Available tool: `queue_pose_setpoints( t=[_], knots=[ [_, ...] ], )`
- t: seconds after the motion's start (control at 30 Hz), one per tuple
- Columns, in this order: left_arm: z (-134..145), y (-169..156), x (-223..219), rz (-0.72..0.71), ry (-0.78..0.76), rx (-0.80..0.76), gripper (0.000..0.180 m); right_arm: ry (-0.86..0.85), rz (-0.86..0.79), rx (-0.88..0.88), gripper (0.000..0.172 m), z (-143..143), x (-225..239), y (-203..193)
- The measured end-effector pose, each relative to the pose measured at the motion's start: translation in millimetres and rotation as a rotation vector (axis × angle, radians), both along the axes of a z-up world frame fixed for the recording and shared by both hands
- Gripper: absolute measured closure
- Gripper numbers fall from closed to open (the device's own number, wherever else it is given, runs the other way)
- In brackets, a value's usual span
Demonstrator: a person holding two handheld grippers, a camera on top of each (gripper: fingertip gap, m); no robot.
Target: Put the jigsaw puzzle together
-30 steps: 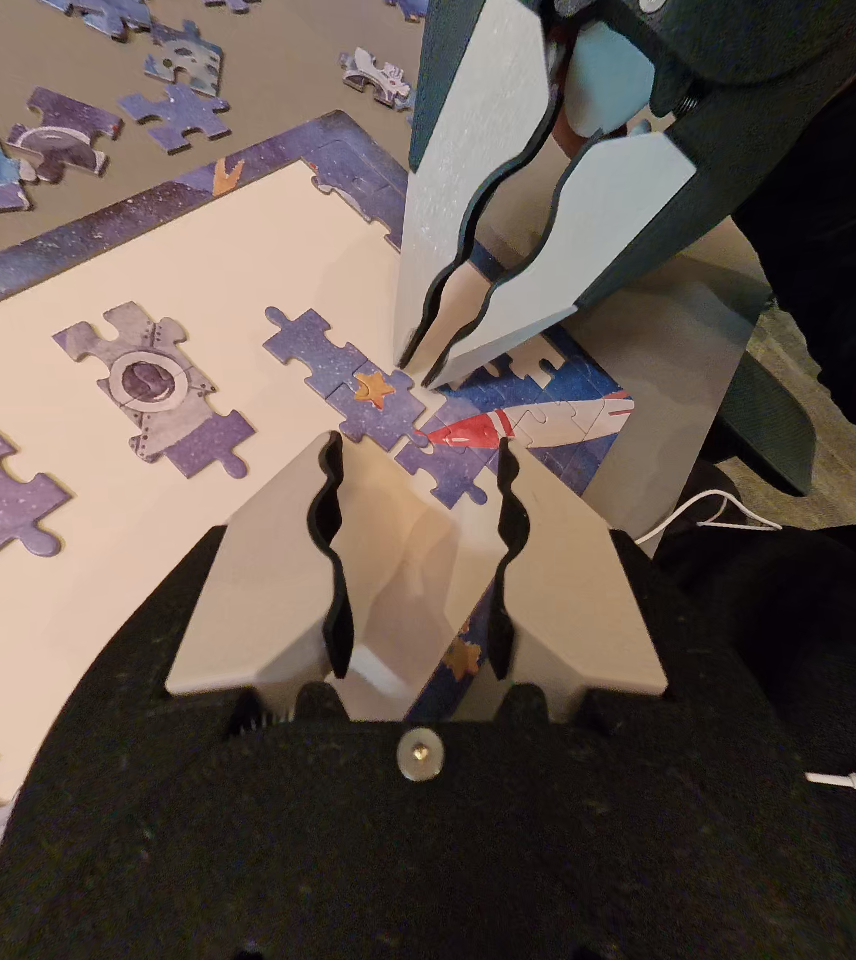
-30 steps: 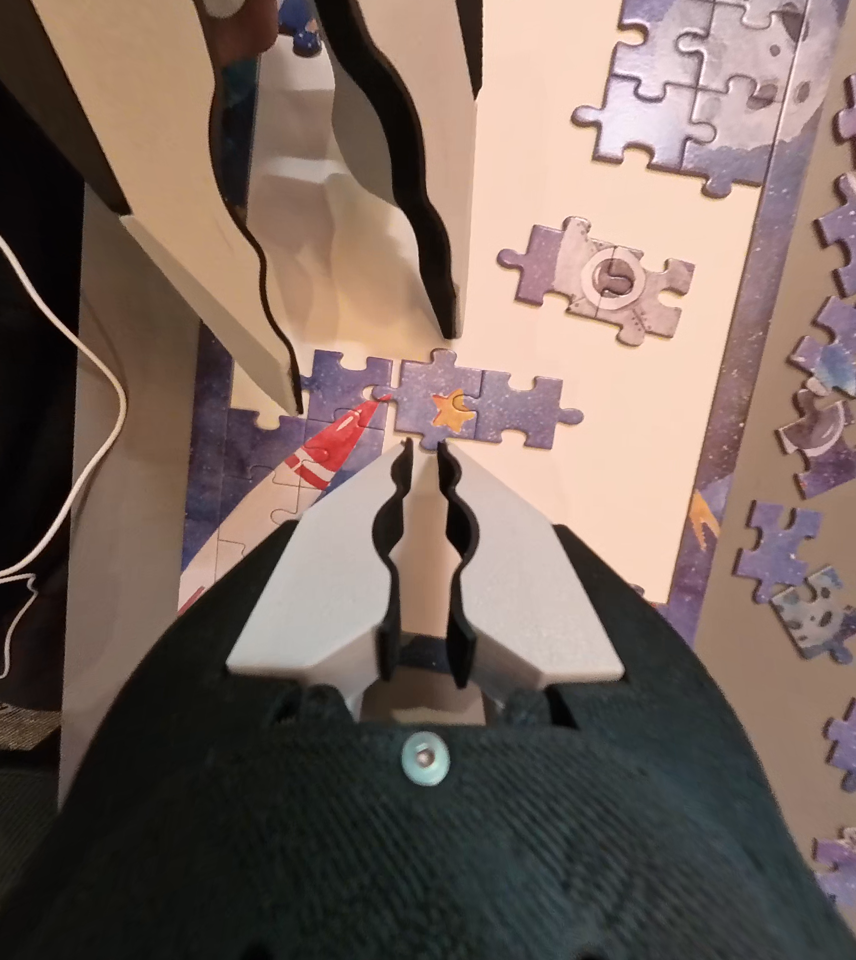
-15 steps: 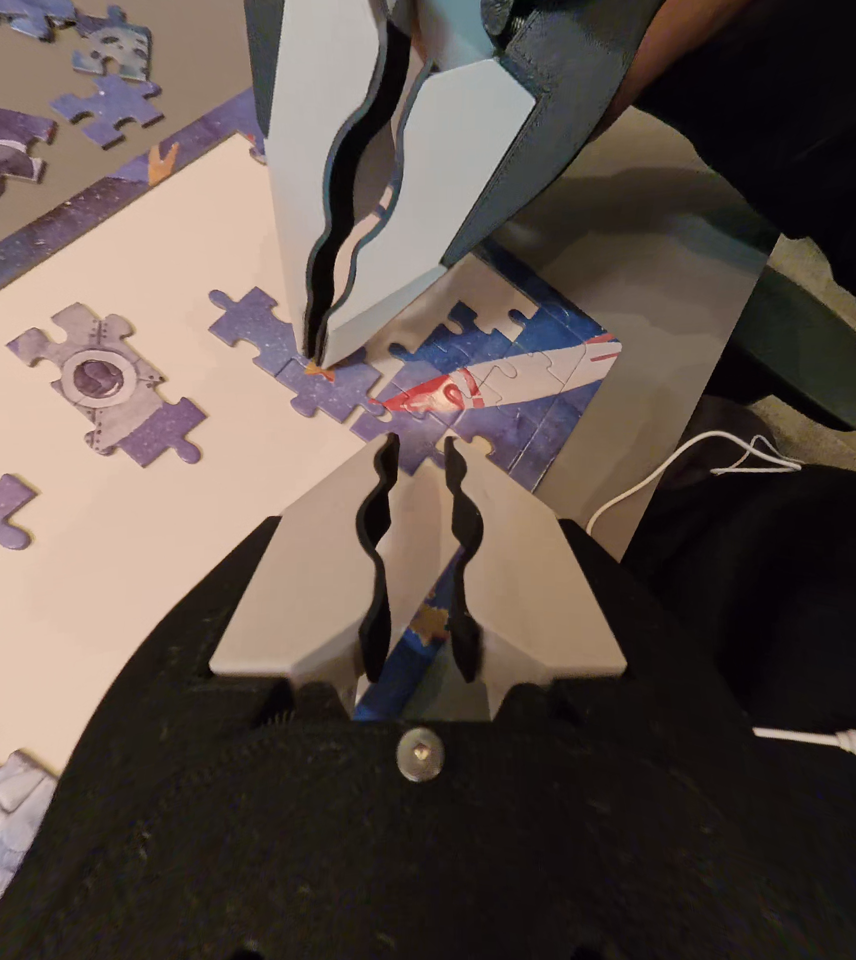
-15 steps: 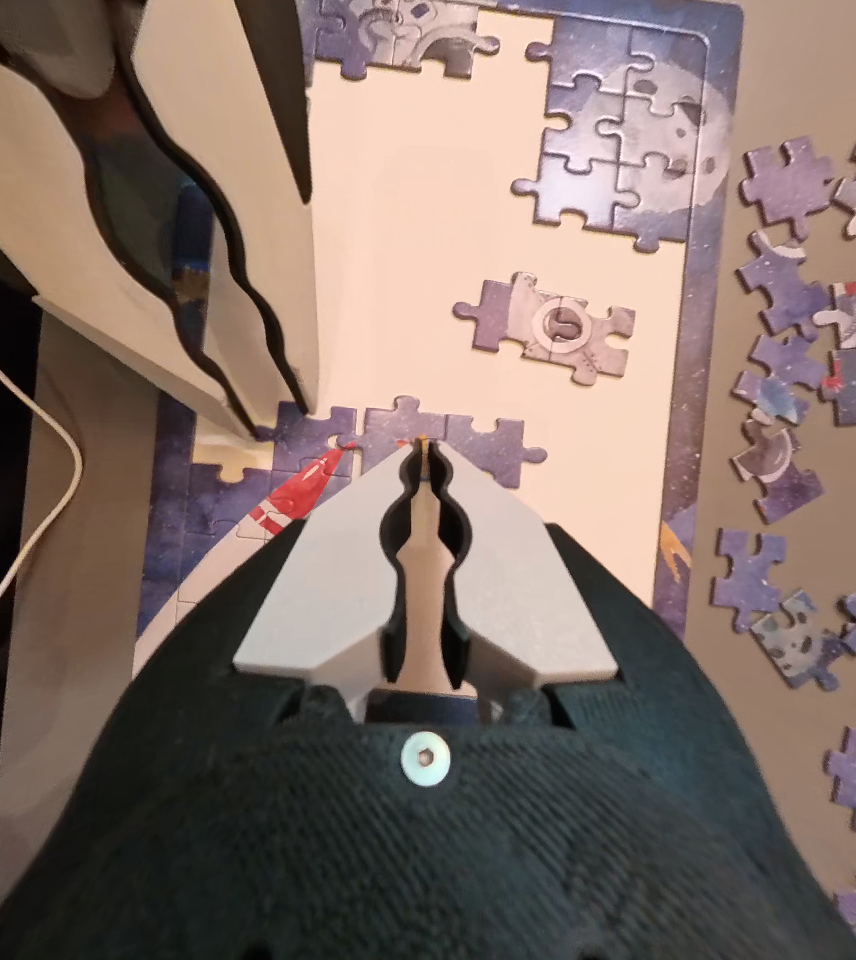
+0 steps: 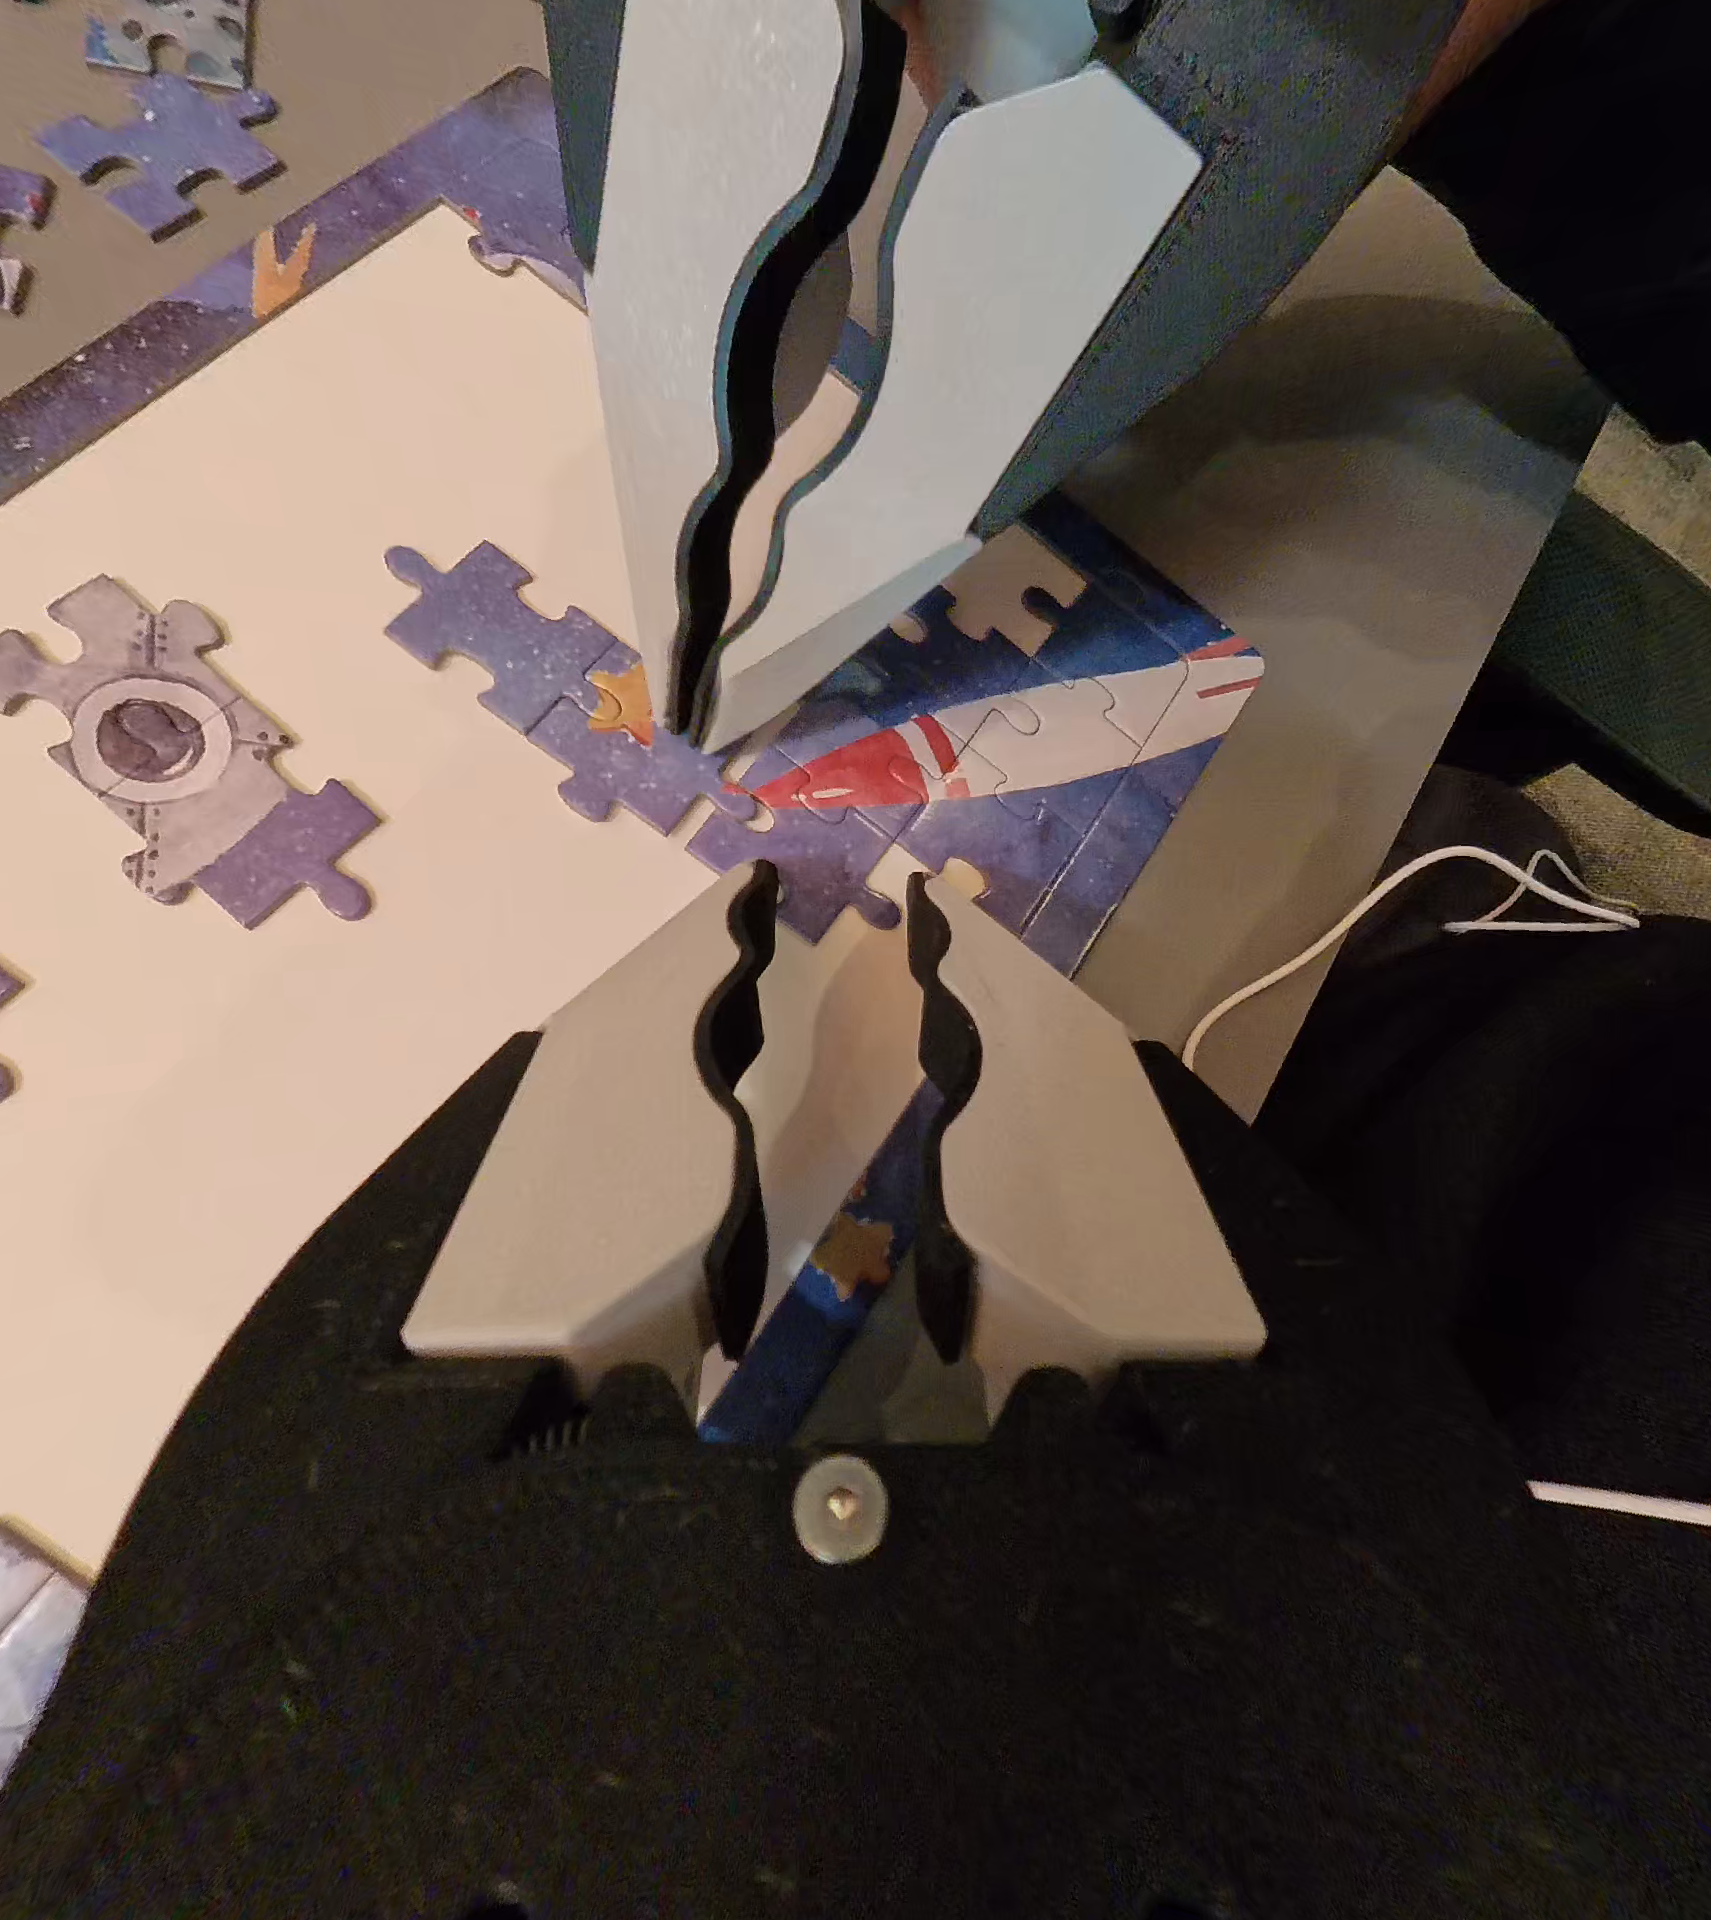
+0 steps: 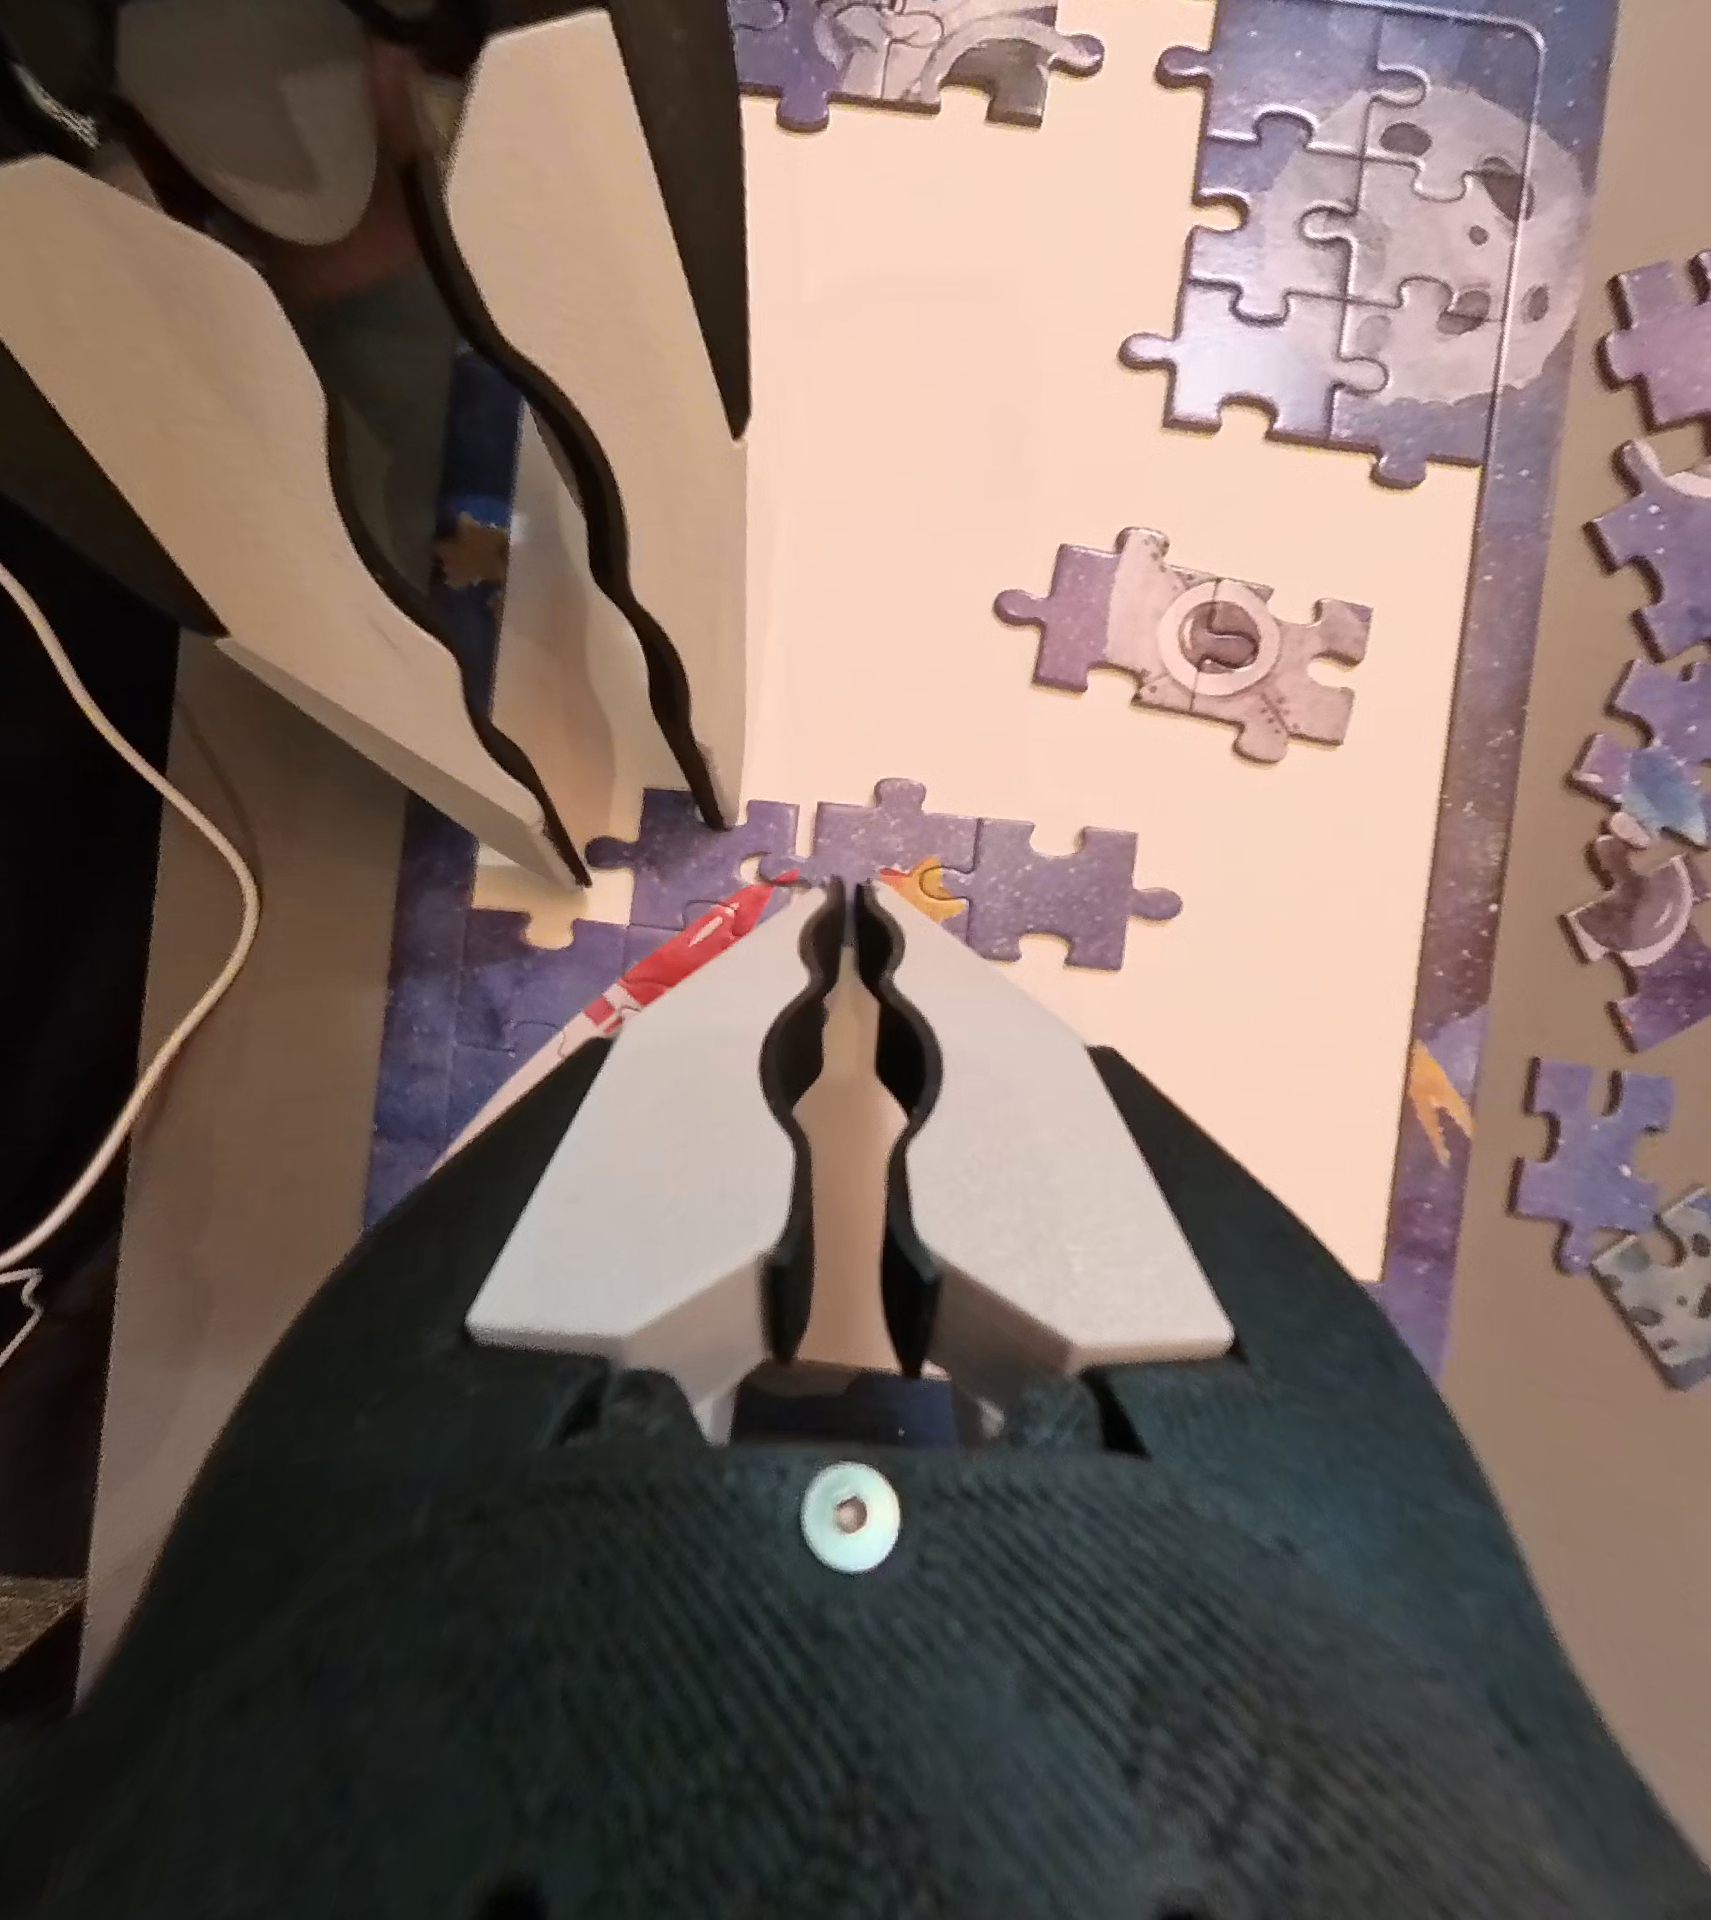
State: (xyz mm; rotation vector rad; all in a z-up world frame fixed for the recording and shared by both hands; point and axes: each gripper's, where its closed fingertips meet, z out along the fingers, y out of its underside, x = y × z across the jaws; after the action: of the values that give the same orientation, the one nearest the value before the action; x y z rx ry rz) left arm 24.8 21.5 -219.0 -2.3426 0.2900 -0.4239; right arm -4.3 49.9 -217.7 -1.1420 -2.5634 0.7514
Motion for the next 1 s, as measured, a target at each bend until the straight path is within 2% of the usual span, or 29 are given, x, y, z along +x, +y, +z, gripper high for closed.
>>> queue_pose_setpoints(
  t=[0.2, 0.33, 0.57, 1.0],
  knots=[
    [0, 0, 1, 0.0, -0.002, 0.0, 0.155, 0.082, -0.075, -0.022, 0.165, 12, -19, 18],
    [0, -1, 1, -0.001, -0.005, -0.001, 0.155, 0.032, -0.094, -0.105, 0.138, 6, -26, 23],
    [0, 0, 1, -0.001, -0.019, 0.0, 0.155, 0.023, -0.07, -0.139, 0.121, 0, -26, 25],
    [1, 0, 1, -0.005, -0.025, -0.001, 0.155, 0.036, -0.042, -0.151, 0.125, 8, -22, 18]
  ],
)
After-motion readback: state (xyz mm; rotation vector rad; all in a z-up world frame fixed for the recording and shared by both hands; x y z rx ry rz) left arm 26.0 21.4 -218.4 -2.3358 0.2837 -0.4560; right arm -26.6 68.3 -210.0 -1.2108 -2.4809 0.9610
